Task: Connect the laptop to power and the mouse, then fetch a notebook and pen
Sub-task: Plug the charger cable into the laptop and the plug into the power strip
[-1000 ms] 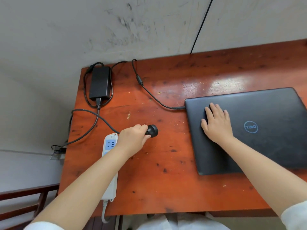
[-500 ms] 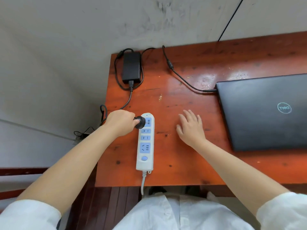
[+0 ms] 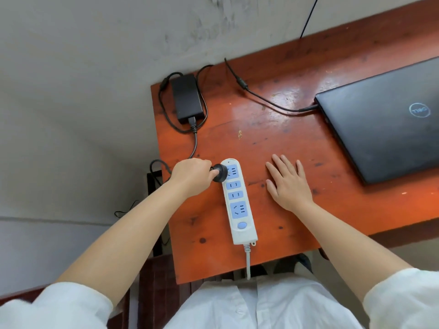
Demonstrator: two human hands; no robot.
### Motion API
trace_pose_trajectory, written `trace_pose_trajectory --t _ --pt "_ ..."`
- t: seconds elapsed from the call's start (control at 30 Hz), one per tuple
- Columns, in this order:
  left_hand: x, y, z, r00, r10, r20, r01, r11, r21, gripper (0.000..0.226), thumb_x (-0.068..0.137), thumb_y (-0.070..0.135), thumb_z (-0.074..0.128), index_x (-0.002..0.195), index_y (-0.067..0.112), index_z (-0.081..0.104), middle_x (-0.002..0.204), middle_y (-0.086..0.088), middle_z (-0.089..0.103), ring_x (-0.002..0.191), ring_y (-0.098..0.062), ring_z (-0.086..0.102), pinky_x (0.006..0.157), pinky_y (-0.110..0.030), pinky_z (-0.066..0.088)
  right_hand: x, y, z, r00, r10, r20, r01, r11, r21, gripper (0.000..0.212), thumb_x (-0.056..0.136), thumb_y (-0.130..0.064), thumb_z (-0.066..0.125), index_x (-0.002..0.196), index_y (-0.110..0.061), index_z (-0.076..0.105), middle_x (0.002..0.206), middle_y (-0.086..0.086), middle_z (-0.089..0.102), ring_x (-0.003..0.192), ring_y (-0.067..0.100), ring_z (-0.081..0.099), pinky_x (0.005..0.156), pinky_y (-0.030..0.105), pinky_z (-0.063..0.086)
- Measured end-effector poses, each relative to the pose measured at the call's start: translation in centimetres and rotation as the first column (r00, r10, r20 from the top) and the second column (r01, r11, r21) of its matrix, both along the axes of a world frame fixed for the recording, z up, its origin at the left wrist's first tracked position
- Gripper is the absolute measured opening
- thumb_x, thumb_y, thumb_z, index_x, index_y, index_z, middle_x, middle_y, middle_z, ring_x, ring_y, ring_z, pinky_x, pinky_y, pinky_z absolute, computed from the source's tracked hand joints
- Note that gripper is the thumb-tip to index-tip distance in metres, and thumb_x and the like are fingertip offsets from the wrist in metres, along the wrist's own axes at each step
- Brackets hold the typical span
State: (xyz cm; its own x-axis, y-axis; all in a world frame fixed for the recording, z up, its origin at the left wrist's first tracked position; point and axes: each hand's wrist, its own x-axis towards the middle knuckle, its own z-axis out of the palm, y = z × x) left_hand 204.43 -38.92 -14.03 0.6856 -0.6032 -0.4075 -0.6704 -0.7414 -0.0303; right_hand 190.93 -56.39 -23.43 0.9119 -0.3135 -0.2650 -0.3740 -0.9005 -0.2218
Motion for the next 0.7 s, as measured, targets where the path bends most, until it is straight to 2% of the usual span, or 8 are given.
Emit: trace_pose_trajectory --t 0.1,0.2,0.43,0.5,0.6,0.7 --pt "0.3 -0.5 0.0 0.998 -0.055 0.012 0.055 0.998 0.027 0.036 0.101 0.034 0.034 0.089 0.008 0.056 0.094 -0.012 0.065 0.073 -0.022 0.047 0.061 -0.032 0.036 0.0 0.1 0.0 0.999 -0.021 0.028 0.020 1.000 0.014 0.085 0.073 -0.049 -0.003 0.143 -0.017 0.033 0.157 0.005 0.023 0.147 0.023 0.016 0.119 0.048 0.007" --pt "0.7 -1.3 0.1 0.996 -0.090 0.020 0.089 0.994 0.069 0.038 0.101 0.035 0.034 0.093 0.007 0.057 0.100 -0.013 0.066 0.076 -0.026 0.052 0.061 -0.031 0.036 0.0 0.2 -0.1 0.997 -0.037 0.074 0.036 0.999 0.017 0.076 0.078 -0.045 0.009 0.136 -0.012 0.046 0.151 0.010 0.037 0.142 0.029 0.029 0.116 0.053 0.016" --pt "0.6 -2.0 0.4 0.986 -0.158 0.045 0.149 0.977 0.153 0.039 0.102 0.034 0.032 0.104 0.005 0.058 0.106 -0.012 0.065 0.095 -0.030 0.064 0.062 -0.031 0.038 0.0 0.2 -0.2 0.996 -0.040 0.075 0.039 0.999 0.012 0.075 0.079 -0.044 0.010 0.136 -0.013 0.046 0.151 0.009 0.037 0.142 0.029 0.029 0.116 0.053 0.017" --pt "0.7 -2.2 0.5 0.987 -0.156 0.036 0.148 0.975 0.165 0.039 0.102 0.035 0.033 0.104 0.005 0.059 0.104 -0.012 0.065 0.095 -0.030 0.064 0.062 -0.031 0.038 -0.1 0.1 -0.2 0.996 -0.040 0.078 0.040 0.999 0.010 0.072 0.080 -0.043 0.014 0.134 -0.012 0.049 0.148 0.010 0.041 0.140 0.030 0.034 0.115 0.054 0.020" --pt "0.8 -2.3 0.6 0.988 -0.148 0.030 0.142 0.978 0.150 0.038 0.101 0.036 0.036 0.100 0.006 0.060 0.087 -0.009 0.056 0.084 -0.028 0.060 0.061 -0.031 0.038 -0.1 0.1 -0.2 0.996 -0.038 0.082 0.037 0.999 0.015 0.069 0.081 -0.042 0.017 0.132 -0.012 0.052 0.146 0.011 0.045 0.138 0.031 0.037 0.113 0.056 0.023" --pt "0.9 -1.2 0.1 0.992 -0.124 0.012 0.123 0.989 0.087 0.032 0.100 0.036 0.040 0.084 0.011 0.052 0.076 -0.002 0.048 0.072 -0.022 0.049 0.060 -0.030 0.036 -0.1 0.0 -0.3 0.996 -0.030 0.086 0.029 1.000 0.013 0.071 0.080 -0.043 0.014 0.134 -0.013 0.049 0.148 0.010 0.041 0.140 0.030 0.034 0.114 0.054 0.021"
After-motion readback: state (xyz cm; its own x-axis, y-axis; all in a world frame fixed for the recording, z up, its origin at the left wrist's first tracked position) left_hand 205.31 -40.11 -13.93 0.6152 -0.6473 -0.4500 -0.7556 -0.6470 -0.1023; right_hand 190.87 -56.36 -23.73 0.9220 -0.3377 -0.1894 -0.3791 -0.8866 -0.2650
